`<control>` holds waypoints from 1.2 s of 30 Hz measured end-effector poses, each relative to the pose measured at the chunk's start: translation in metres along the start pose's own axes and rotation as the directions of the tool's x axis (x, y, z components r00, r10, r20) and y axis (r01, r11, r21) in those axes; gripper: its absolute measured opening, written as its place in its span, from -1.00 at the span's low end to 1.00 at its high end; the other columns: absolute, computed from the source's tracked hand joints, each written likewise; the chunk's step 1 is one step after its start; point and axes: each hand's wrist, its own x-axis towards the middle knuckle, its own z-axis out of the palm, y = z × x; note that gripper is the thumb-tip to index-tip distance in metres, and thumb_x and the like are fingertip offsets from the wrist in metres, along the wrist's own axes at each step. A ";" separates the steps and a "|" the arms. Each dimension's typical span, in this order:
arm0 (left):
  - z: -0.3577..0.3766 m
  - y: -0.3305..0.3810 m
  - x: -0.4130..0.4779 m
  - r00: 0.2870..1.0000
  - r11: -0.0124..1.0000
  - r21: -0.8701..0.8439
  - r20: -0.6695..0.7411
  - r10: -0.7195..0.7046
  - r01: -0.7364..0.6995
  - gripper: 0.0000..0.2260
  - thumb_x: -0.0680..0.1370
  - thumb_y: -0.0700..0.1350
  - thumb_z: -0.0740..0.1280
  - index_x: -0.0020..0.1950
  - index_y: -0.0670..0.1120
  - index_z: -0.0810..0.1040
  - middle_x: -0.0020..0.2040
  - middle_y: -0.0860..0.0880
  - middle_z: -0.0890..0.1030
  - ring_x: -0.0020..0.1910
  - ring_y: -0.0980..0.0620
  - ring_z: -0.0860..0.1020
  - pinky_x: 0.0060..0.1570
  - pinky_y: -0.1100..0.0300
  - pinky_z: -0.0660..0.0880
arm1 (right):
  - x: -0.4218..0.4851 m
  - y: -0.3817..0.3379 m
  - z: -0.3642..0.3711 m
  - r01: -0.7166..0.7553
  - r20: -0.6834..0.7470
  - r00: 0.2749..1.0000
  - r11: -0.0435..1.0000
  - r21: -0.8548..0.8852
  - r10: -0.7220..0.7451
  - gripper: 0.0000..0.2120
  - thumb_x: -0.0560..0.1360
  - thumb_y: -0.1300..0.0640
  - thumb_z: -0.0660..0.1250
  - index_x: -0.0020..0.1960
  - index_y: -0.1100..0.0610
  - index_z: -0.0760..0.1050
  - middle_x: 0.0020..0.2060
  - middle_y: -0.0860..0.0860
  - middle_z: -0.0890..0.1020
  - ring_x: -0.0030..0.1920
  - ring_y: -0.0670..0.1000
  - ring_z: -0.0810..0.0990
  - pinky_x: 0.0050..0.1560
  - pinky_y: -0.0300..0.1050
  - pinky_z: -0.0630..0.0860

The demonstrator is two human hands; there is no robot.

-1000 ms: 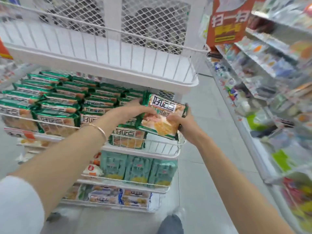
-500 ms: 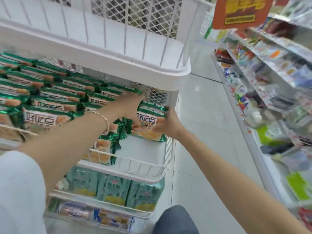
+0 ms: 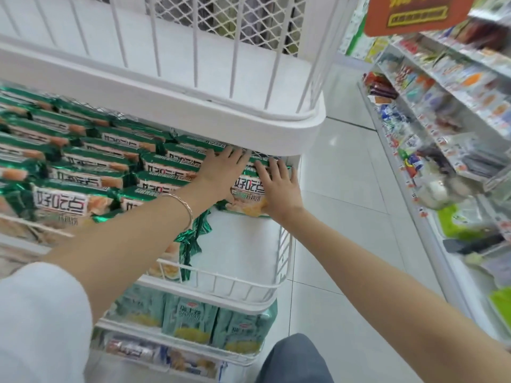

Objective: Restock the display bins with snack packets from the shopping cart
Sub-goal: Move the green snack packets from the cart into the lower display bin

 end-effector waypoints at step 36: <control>-0.016 -0.321 -0.438 0.846 0.817 -0.255 0.299 -0.442 0.517 -0.42 0.62 0.12 0.24 0.58 -0.04 0.20 0.59 -0.13 0.18 0.54 -0.14 0.20 0.45 -0.13 0.25 | -0.070 -0.389 -0.180 0.459 -0.112 0.883 0.793 0.400 -0.455 -0.57 0.64 0.02 0.24 0.45 0.16 0.39 0.58 0.18 0.09 0.58 0.25 0.03 0.56 0.28 -0.05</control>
